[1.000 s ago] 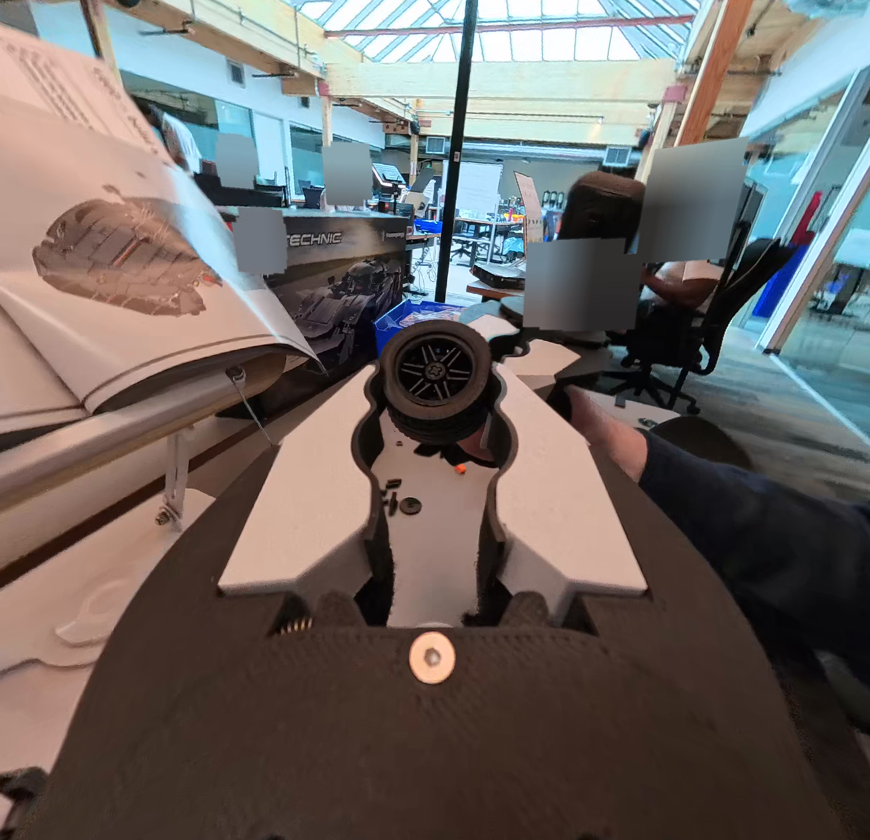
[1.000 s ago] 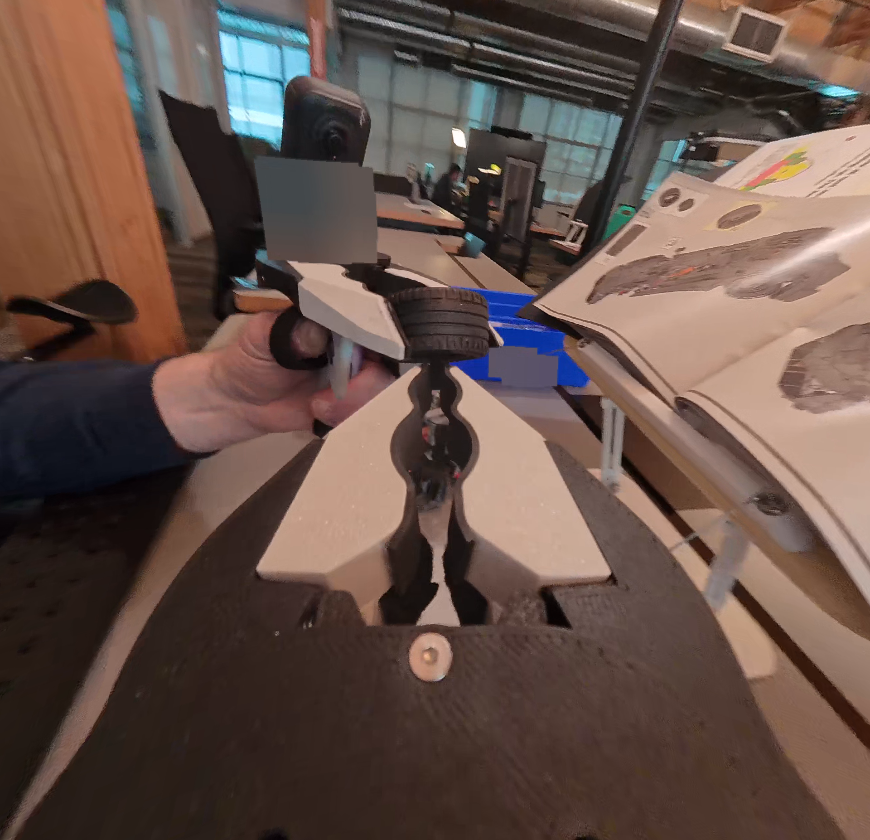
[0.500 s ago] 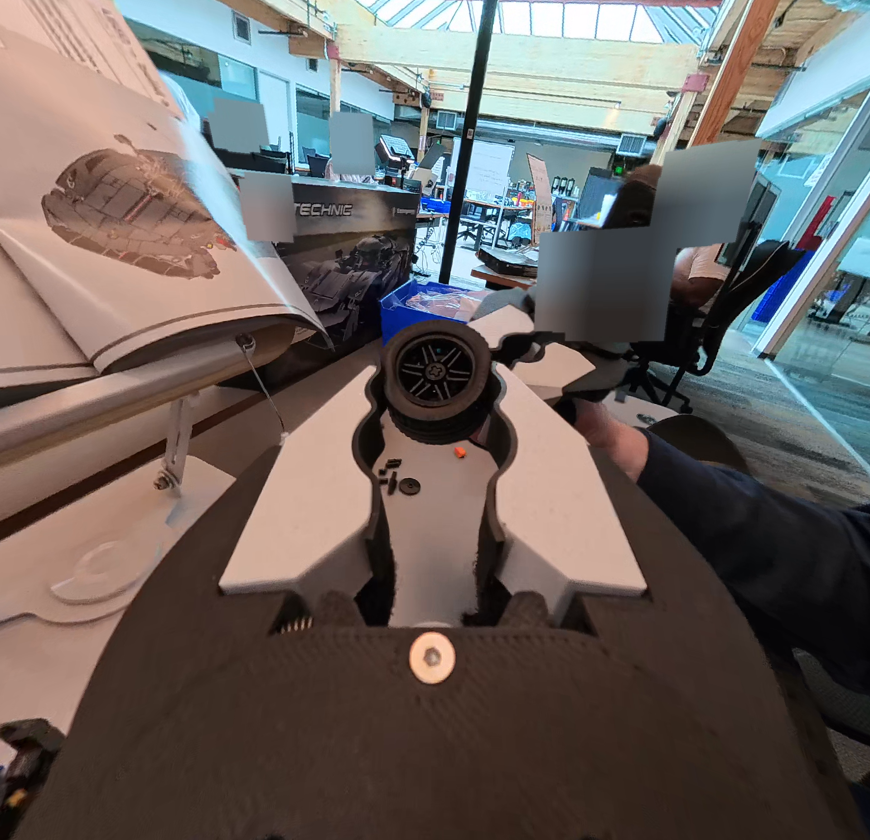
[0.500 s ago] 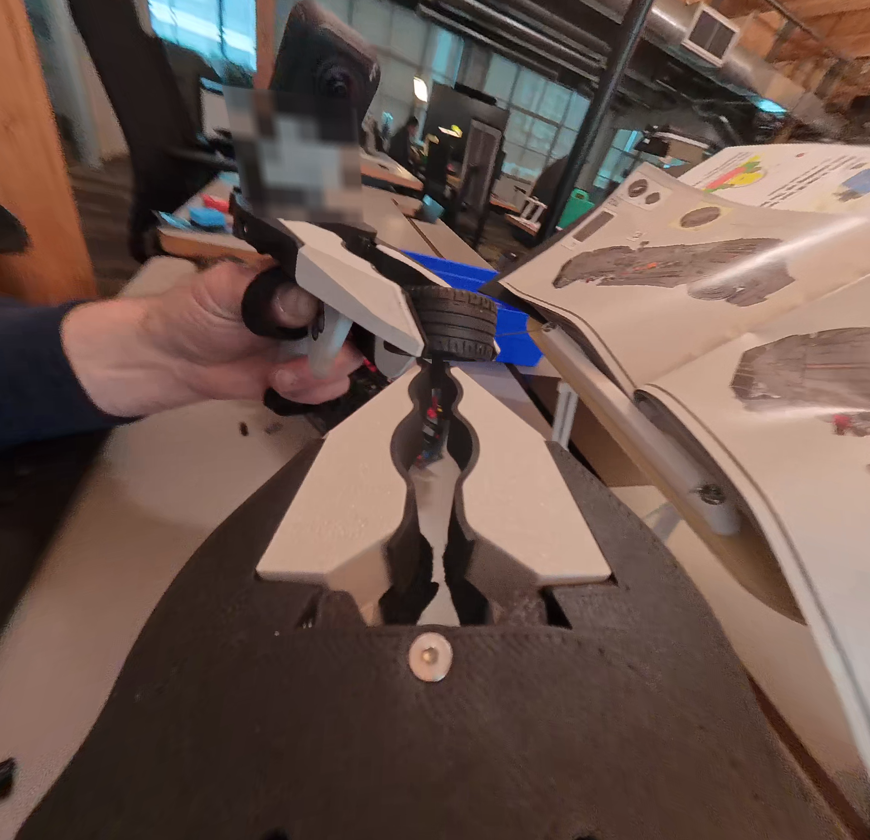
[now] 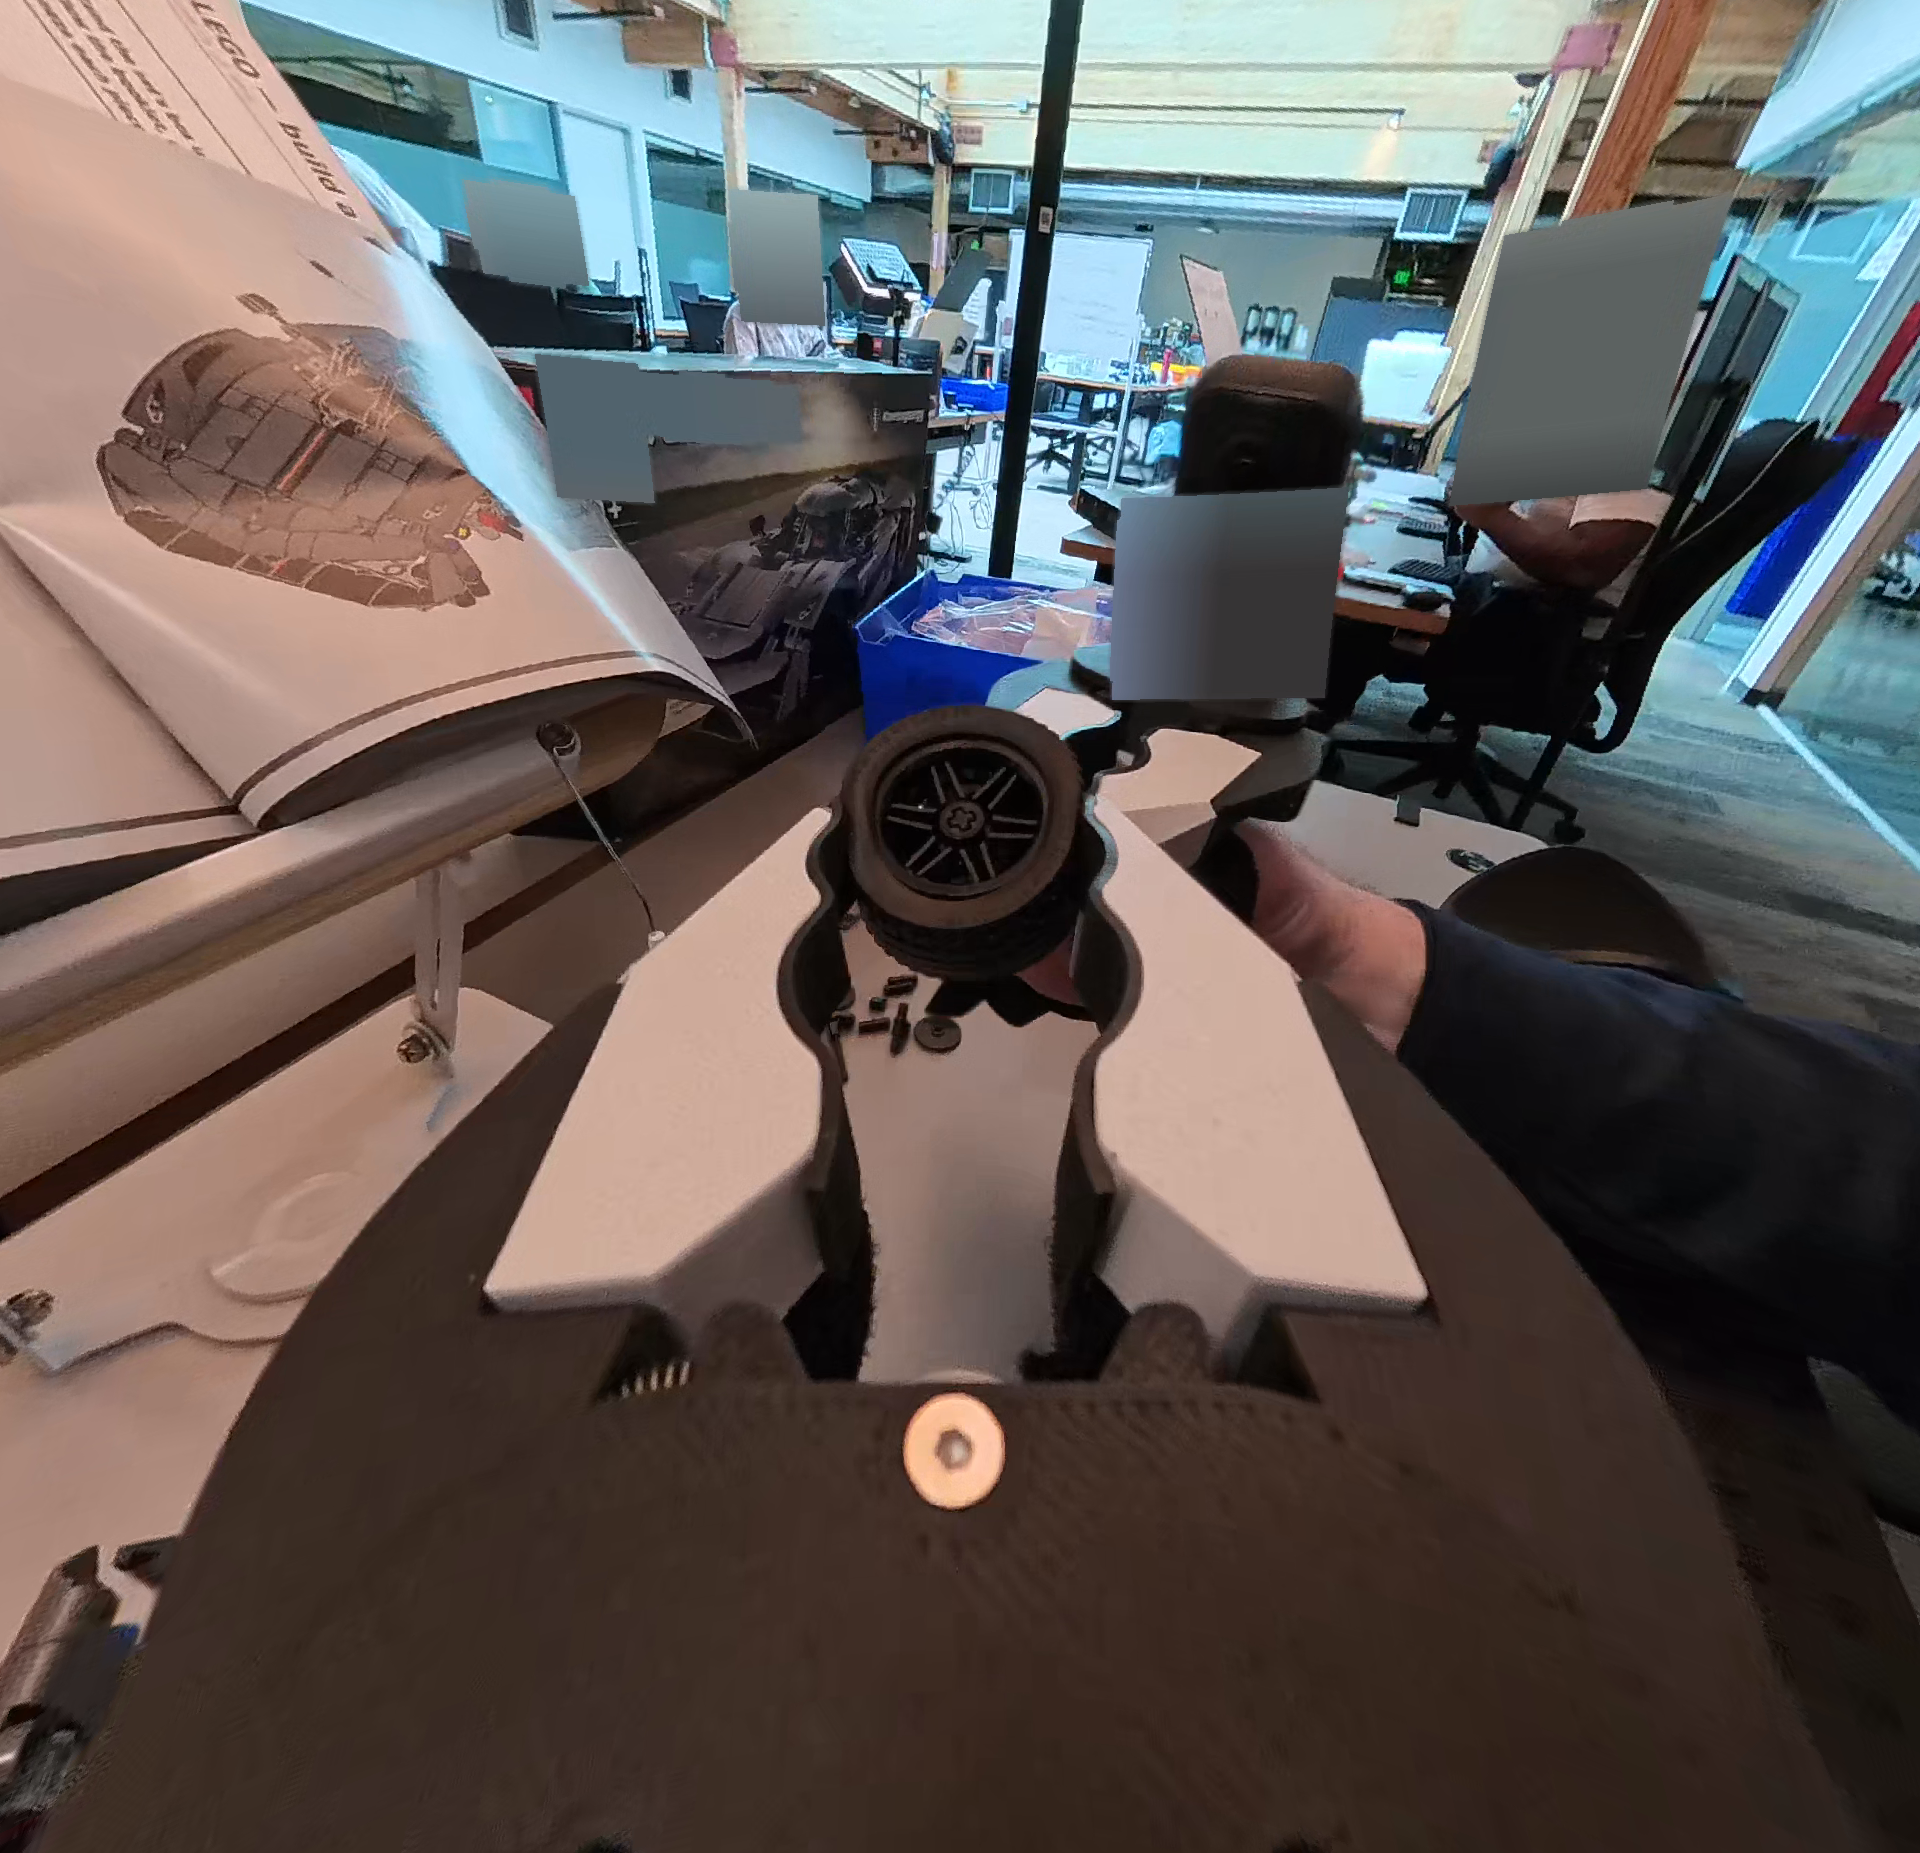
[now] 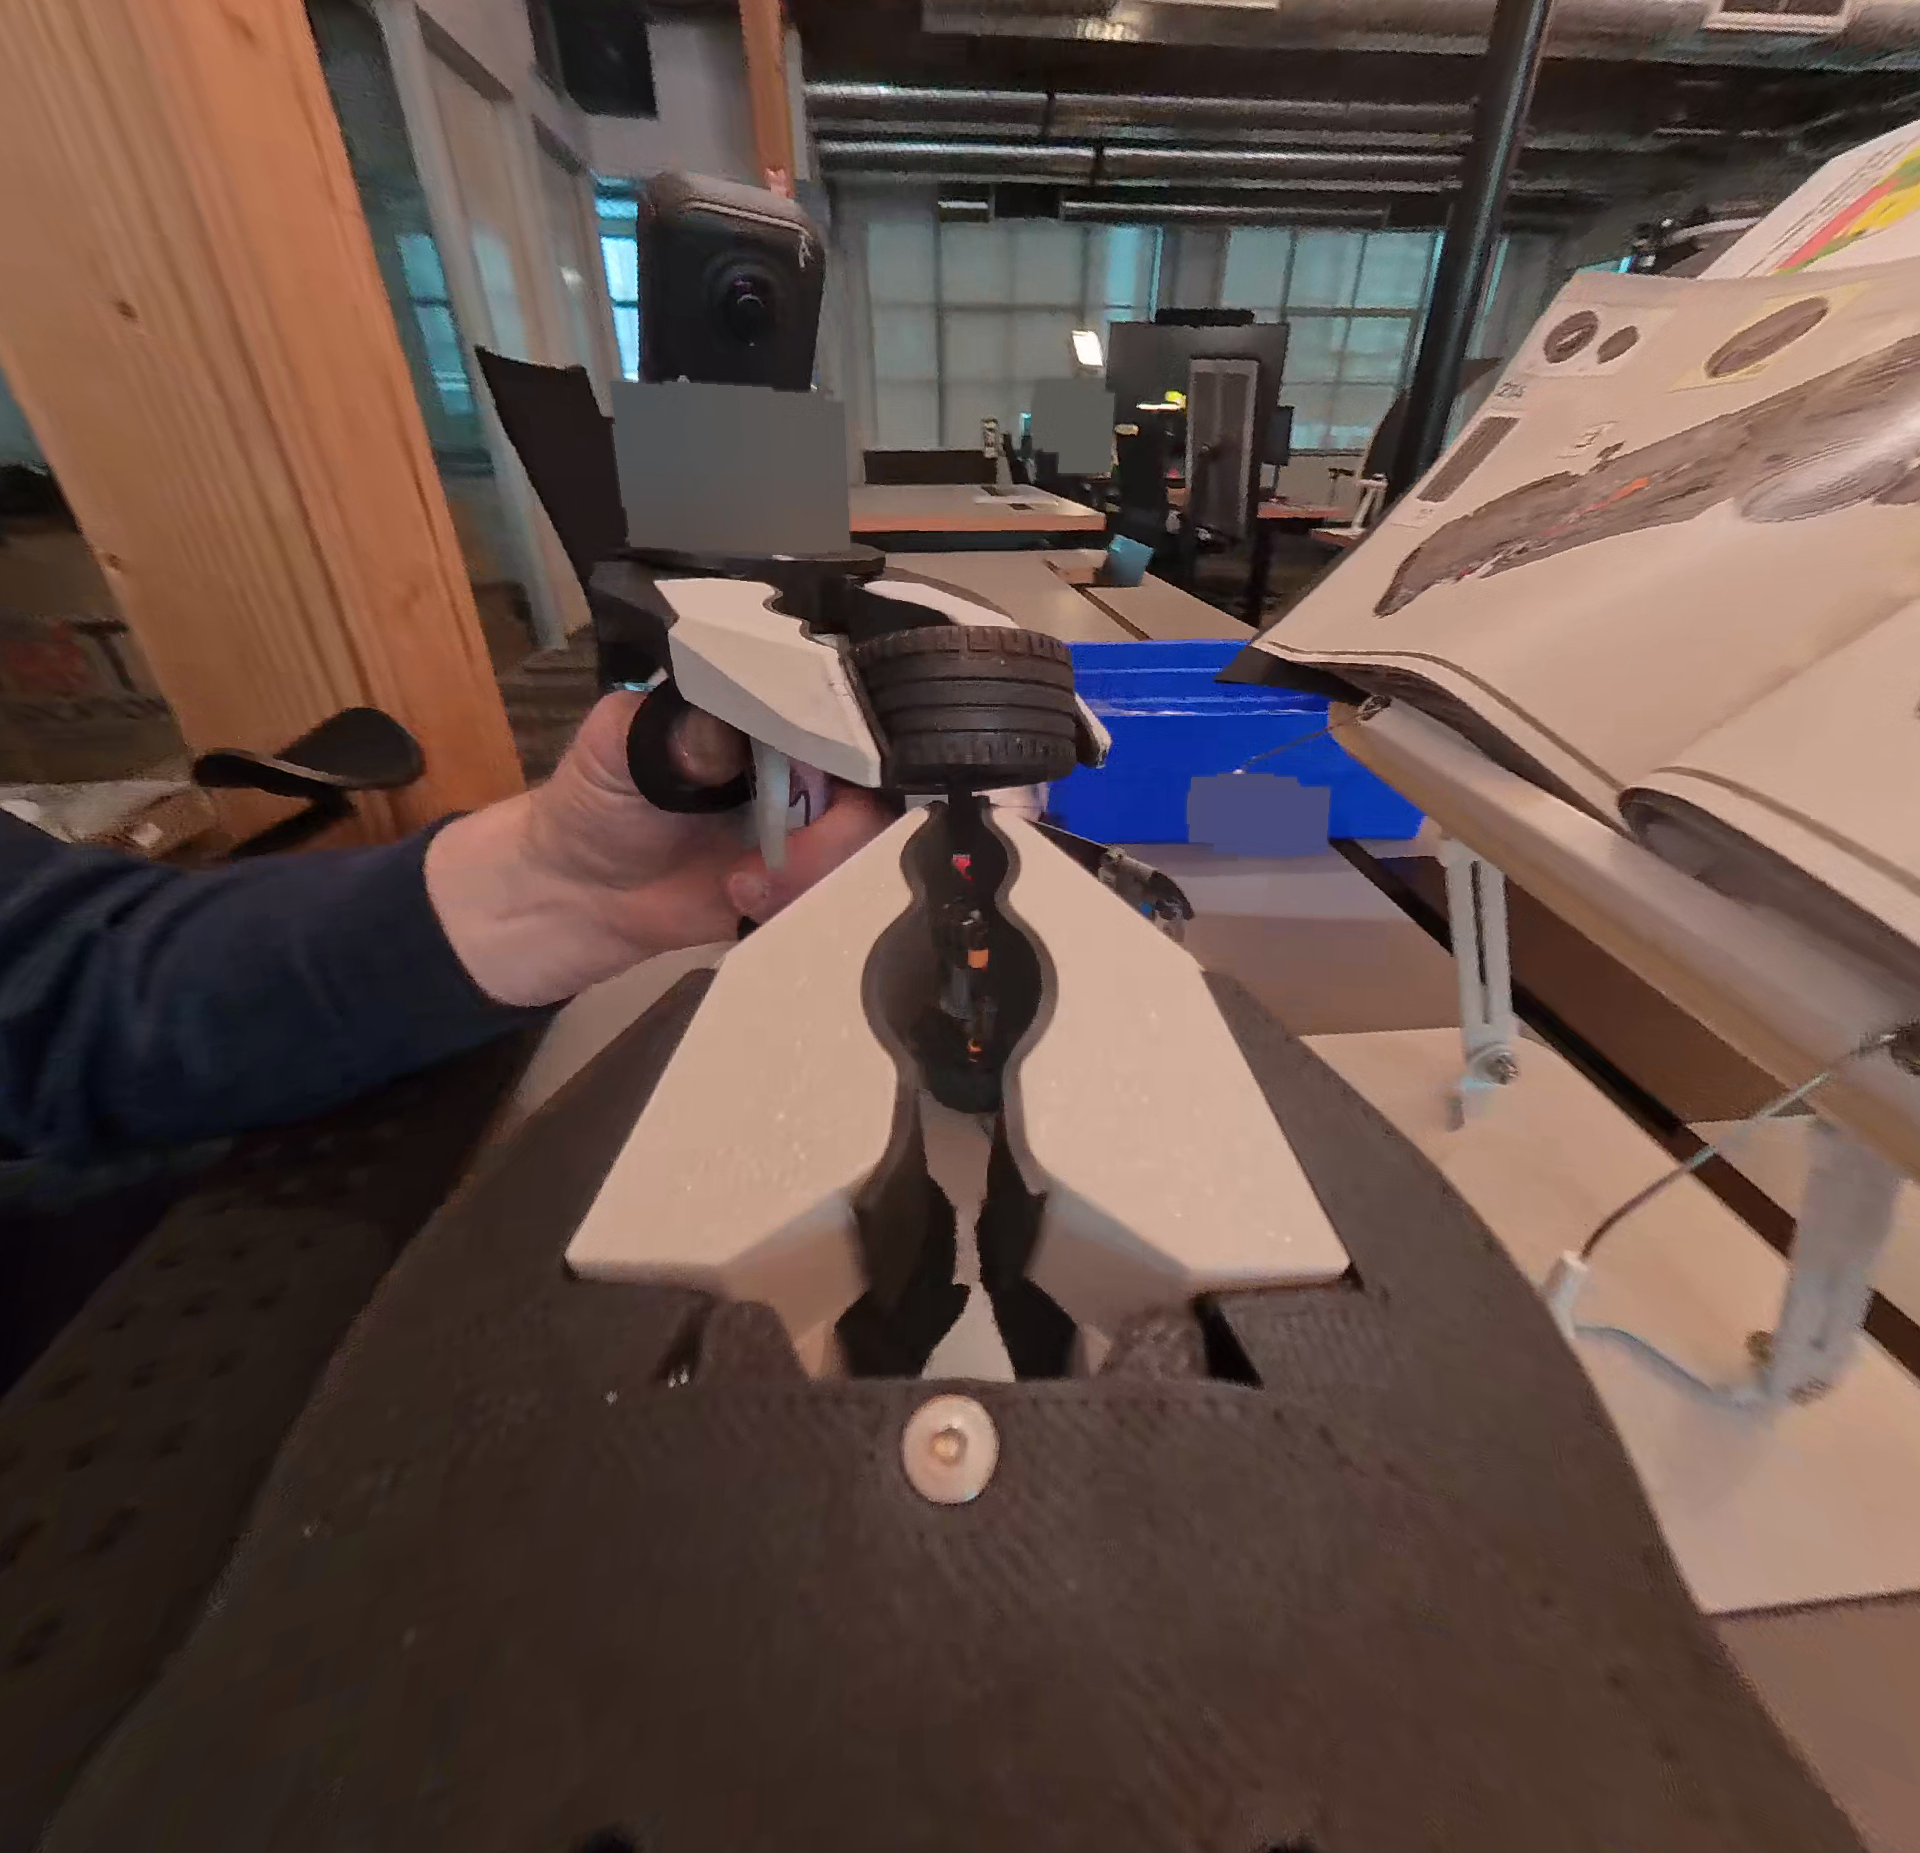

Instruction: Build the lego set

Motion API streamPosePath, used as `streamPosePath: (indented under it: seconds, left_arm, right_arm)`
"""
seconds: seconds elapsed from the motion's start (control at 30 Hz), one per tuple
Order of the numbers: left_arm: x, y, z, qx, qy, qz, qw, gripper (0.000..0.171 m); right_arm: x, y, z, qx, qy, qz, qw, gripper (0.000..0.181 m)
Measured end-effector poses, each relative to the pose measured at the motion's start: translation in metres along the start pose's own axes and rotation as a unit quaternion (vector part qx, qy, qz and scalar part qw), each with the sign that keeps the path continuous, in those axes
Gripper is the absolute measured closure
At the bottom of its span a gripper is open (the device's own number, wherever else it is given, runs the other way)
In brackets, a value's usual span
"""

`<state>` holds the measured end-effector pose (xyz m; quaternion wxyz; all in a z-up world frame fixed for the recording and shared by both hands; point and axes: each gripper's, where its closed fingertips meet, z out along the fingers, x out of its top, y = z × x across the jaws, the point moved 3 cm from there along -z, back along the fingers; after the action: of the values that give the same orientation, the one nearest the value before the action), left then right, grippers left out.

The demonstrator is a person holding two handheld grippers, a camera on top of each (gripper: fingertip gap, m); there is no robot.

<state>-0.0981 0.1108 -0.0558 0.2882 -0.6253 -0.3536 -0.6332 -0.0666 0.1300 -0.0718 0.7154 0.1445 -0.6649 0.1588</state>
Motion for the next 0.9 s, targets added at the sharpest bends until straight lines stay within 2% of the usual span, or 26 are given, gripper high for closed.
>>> streamPosePath:
  seconds: [0.17,0.43,0.5,0.6,0.7,0.8,0.9]
  left_arm:
    - [0.001,0.002,0.000,-0.003,-0.004,0.006,1.000,0.134]
    - [-0.001,-0.007,-0.003,0.015,-0.001,-0.048,0.999,0.133]
    - [0.000,-0.007,-0.004,0.014,0.003,-0.047,0.999,0.133]
    - [0.005,0.002,-0.006,0.001,0.003,0.019,1.000,0.133]
    - [0.009,0.011,-0.011,-0.006,-0.006,0.079,0.997,0.133]
    - [0.006,0.009,-0.011,0.002,-0.013,0.076,0.997,0.133]
    - [0.007,0.006,-0.011,-0.001,-0.008,0.047,0.999,0.134]
  right_arm:
    - [0.000,-0.001,-0.001,0.005,0.004,-0.006,1.000,0.180]
    - [-0.001,0.002,0.005,-0.080,-0.055,-0.098,0.990,0.180]
    - [0.001,0.001,0.006,-0.064,-0.043,-0.071,0.994,0.180]
    - [0.005,-0.005,0.004,0.007,0.006,0.005,1.000,0.180]
    - [0.006,-0.011,0.005,0.048,0.028,0.032,0.998,0.180]
    - [0.002,-0.008,0.006,0.039,0.028,0.027,0.998,0.180]
    - [0.002,-0.007,0.007,0.005,0.007,-0.015,1.000,0.180]
